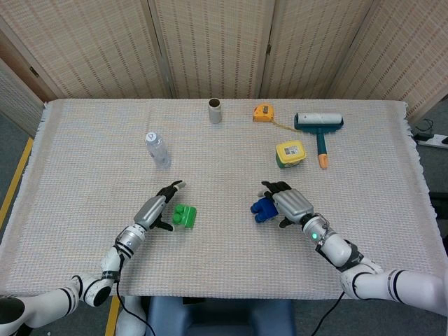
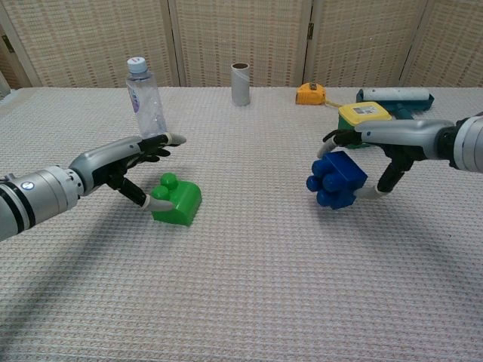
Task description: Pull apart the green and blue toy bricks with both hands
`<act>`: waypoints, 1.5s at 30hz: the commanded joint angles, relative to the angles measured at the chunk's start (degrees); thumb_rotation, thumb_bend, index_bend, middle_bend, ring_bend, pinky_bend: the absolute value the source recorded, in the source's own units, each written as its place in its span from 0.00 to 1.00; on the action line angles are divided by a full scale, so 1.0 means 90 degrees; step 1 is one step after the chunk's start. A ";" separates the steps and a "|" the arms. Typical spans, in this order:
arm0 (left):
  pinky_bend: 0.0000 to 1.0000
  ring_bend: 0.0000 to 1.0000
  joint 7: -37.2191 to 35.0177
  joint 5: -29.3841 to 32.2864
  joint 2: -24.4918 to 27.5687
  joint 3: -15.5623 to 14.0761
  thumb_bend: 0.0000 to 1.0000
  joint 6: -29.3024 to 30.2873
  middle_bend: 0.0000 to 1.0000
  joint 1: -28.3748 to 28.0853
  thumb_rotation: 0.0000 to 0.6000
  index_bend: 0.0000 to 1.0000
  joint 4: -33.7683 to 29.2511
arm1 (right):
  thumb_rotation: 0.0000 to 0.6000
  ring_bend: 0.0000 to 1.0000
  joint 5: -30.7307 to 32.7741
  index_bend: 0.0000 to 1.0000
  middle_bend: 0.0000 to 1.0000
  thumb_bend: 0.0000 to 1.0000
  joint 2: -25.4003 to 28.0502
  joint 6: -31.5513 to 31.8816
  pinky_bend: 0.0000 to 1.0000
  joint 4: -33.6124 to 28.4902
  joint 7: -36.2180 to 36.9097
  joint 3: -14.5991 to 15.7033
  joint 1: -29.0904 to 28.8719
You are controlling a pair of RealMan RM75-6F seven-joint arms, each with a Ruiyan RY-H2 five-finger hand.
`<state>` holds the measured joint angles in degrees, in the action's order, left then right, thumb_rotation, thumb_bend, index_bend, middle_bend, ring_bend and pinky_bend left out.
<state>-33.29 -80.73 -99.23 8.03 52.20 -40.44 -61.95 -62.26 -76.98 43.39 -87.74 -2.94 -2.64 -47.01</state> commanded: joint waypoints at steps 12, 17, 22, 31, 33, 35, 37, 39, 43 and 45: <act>0.00 0.00 0.0761 -0.0598 0.1249 0.0018 0.19 0.1385 0.00 0.0397 1.00 0.00 -0.1875 | 1.00 0.00 -0.1129 0.00 0.00 0.38 0.1460 0.1338 0.00 -0.1560 -0.0128 0.0033 0.0891; 0.00 0.00 0.1800 -0.0741 0.2285 -0.0336 0.19 0.1728 0.01 0.0835 1.00 0.00 -0.2786 | 1.00 0.00 -0.1350 0.00 0.00 0.38 0.1044 0.3144 0.00 -0.1400 -0.1564 0.0192 0.1782; 0.00 0.00 0.3340 -0.0929 0.2746 -0.0699 0.19 0.2491 0.02 0.1463 1.00 0.00 -0.2792 | 1.00 0.00 -0.1628 0.00 0.00 0.38 0.0364 0.4434 0.00 -0.0900 -0.2207 0.0398 0.2623; 0.00 0.00 0.4097 -0.0916 0.2896 -0.1061 0.19 0.3645 0.02 0.2549 1.00 0.00 -0.2138 | 1.00 0.00 -0.2117 0.00 0.00 0.38 0.0051 0.5429 0.00 -0.0404 -0.2545 0.0724 0.3573; 0.00 0.00 0.4152 -0.0976 0.2825 -0.1148 0.19 0.3885 0.02 0.2772 1.00 0.00 -0.1981 | 1.00 0.00 -0.2252 0.00 0.00 0.38 0.0086 0.5518 0.00 -0.0393 -0.2484 0.0833 0.3744; 0.00 0.00 0.4109 -0.1072 0.2755 -0.1239 0.19 0.4066 0.02 0.2942 1.00 0.00 -0.1870 | 1.00 0.00 -0.2447 0.00 0.00 0.38 0.0148 0.5641 0.00 -0.0442 -0.2456 0.0894 0.3855; 0.00 0.00 0.4092 -0.1222 0.2691 -0.1321 0.19 0.4267 0.02 0.3094 1.00 0.00 -0.1746 | 1.00 0.00 -0.2591 0.00 0.00 0.38 0.0193 0.5790 0.00 -0.0467 -0.2366 0.0950 0.4020; 0.00 0.00 0.4228 -0.1308 0.2707 -0.1386 0.19 0.4324 0.02 0.3186 1.00 0.00 -0.1748 | 1.00 0.00 -0.2699 0.00 0.00 0.38 0.0257 0.5789 0.00 -0.0477 -0.2182 0.1035 0.4139; 0.00 0.00 0.4318 -0.1237 0.2752 -0.1391 0.19 0.4305 0.02 0.3324 1.00 0.00 -0.1895 | 1.00 0.00 -0.2764 0.00 0.00 0.38 0.0513 0.5496 0.00 -0.0609 -0.1718 0.1151 0.4203; 0.00 0.00 0.4505 -0.1088 0.2868 -0.1412 0.19 0.4136 0.02 0.3379 1.00 0.00 -0.2114 | 1.00 0.00 -0.2833 0.00 0.00 0.38 0.0626 0.5449 0.00 -0.0653 -0.1606 0.1116 0.4210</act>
<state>5.74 -91.75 -74.31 -4.46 90.97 -10.67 -79.16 -87.13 -72.37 93.21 -92.99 -18.42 7.25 -9.46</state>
